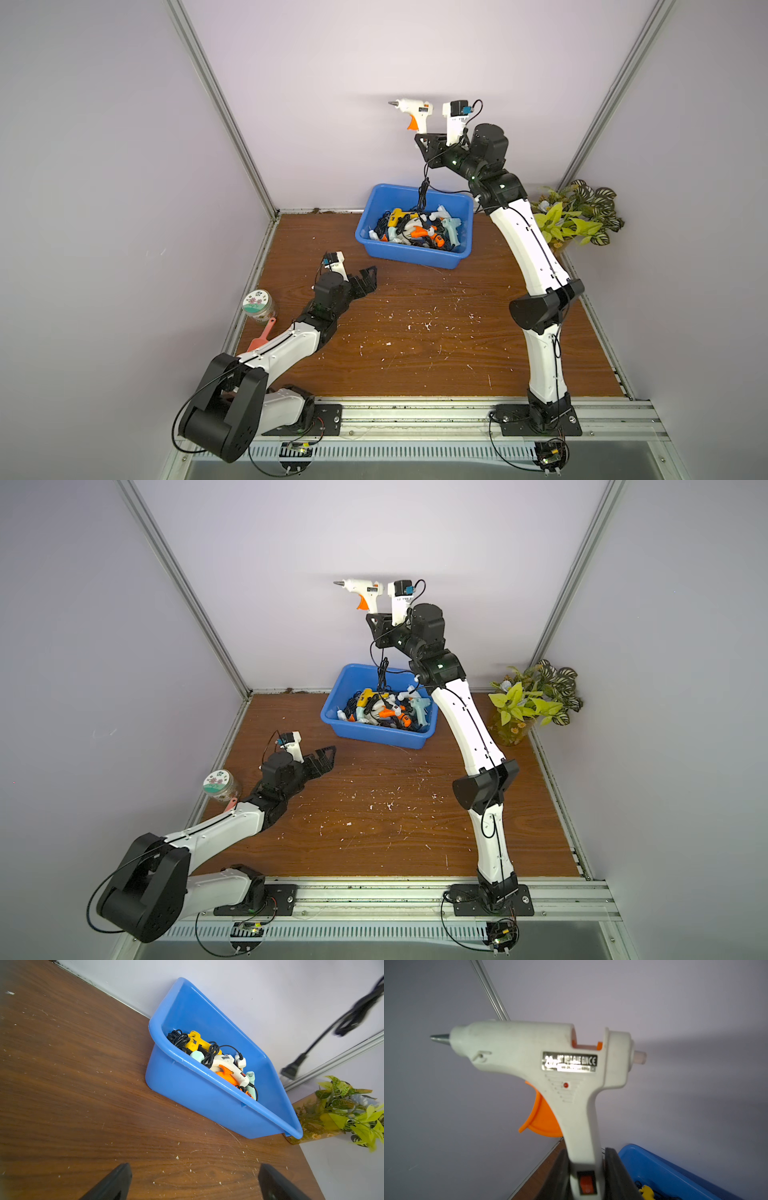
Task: Put the hot melt glue gun into the storage box
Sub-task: Place the hot melt adhesive gun in the storage box.
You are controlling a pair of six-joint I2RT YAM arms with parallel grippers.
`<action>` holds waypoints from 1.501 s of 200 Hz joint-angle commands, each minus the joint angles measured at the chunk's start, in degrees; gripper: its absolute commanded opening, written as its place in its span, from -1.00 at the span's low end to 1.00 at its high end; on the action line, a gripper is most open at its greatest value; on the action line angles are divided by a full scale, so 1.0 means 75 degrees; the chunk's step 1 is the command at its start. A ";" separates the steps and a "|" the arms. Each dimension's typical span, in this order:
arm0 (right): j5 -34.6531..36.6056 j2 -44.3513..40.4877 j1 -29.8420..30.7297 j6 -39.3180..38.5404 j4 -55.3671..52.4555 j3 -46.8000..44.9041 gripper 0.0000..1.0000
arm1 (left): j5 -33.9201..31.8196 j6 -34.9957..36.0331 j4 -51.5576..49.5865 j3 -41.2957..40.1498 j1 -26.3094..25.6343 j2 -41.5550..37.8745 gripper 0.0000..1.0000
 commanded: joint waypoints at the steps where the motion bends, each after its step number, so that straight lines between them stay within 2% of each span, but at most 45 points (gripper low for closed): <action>1: 0.0190 -0.0059 0.0015 0.0085 0.0830 -0.0157 -1.00 | 0.0069 0.0092 0.0159 -0.0088 0.0007 -0.0208 1.00; 40: 0.0145 0.0499 0.0011 0.0512 0.0842 -0.0431 -1.00 | -0.0010 0.0110 0.0081 -0.0083 0.0008 -0.0289 1.00; 85: -0.0458 0.1281 0.0046 0.1877 0.0626 -0.0512 -1.00 | -0.0063 0.0144 -0.0021 -0.0111 0.0011 -0.0390 1.00; 107: -0.0525 0.1528 0.0165 0.2069 0.0445 -0.0652 -1.00 | -0.0111 0.0139 -0.0100 -0.0134 0.0005 -0.0534 1.00; 191: 0.1428 0.1672 0.0708 0.0910 -0.1120 -0.1490 -1.00 | -0.0530 0.0274 -0.0458 -0.0240 0.0004 -0.1017 1.00; 245: 0.2745 0.1801 0.0833 0.0309 -0.1988 -0.1552 -1.00 | -0.0625 0.0292 -0.0523 -0.0263 0.0008 -0.1041 1.00; 300: 0.3648 0.2293 0.0833 -0.0068 -0.2627 -0.1111 -0.82 | -0.0680 0.0299 -0.0579 -0.0266 0.0007 -0.1065 1.00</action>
